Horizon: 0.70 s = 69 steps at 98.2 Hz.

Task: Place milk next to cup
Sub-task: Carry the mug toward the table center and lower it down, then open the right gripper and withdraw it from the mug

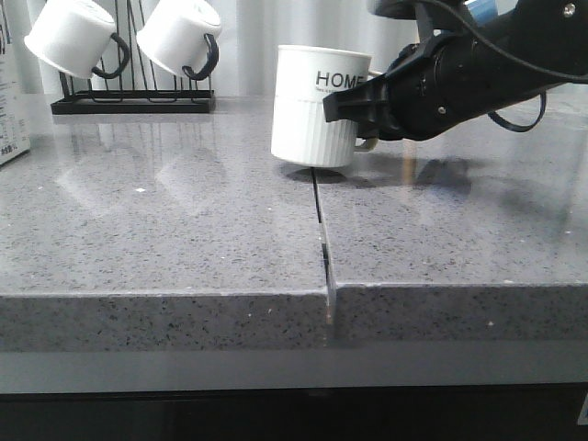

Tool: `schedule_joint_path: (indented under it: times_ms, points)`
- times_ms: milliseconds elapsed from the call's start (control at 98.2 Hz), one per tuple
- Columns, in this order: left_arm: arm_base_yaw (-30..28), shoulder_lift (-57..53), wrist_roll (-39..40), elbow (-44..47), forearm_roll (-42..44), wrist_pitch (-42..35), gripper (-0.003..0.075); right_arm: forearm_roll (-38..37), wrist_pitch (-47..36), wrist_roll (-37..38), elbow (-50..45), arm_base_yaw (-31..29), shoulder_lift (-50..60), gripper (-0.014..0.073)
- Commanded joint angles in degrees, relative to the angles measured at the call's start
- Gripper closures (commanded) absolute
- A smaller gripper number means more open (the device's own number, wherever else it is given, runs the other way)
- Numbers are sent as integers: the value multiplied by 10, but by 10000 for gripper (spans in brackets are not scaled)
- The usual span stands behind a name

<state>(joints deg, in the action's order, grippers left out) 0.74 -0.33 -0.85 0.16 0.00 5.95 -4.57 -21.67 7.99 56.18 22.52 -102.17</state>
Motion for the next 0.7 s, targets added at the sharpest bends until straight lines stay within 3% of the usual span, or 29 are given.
schedule_joint_path:
  times_ms: [0,173,693]
  points:
    - [-3,-19,2,23,-7,-48,741,2,-46,-4,18,0,27,540]
    - [-3,-19,2,23,-7,-48,741,2,-45,-4,16,0,27,415]
    - [-3,-19,2,23,-7,-48,741,2,-42,-4,-52,0,98,410]
